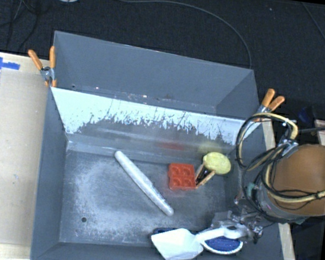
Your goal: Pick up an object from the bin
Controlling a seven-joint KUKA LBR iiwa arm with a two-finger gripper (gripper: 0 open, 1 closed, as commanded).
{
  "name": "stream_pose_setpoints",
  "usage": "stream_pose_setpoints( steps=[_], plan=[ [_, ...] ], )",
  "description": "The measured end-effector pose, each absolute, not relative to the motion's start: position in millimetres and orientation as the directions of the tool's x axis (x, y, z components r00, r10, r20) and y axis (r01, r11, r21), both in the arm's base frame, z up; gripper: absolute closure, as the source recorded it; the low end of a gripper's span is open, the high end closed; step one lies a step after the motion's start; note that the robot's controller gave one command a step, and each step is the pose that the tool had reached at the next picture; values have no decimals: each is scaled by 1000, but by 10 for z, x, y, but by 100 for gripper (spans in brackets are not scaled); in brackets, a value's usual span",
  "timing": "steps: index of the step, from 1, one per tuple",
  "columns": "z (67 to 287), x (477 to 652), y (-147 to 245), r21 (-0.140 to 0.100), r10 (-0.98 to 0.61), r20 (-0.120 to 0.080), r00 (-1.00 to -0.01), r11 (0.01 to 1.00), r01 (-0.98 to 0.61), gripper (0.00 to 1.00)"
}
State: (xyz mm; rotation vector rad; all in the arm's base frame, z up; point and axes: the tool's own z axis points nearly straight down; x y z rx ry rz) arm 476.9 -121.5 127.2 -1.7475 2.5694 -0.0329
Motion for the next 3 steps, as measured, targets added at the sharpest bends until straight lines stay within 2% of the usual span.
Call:
stream_pose_setpoints(
  steps=[3],
  plan=[
    [1272, 4769, -1215, -37, -930, -16, -367, 368, -929, 100]
  ],
)
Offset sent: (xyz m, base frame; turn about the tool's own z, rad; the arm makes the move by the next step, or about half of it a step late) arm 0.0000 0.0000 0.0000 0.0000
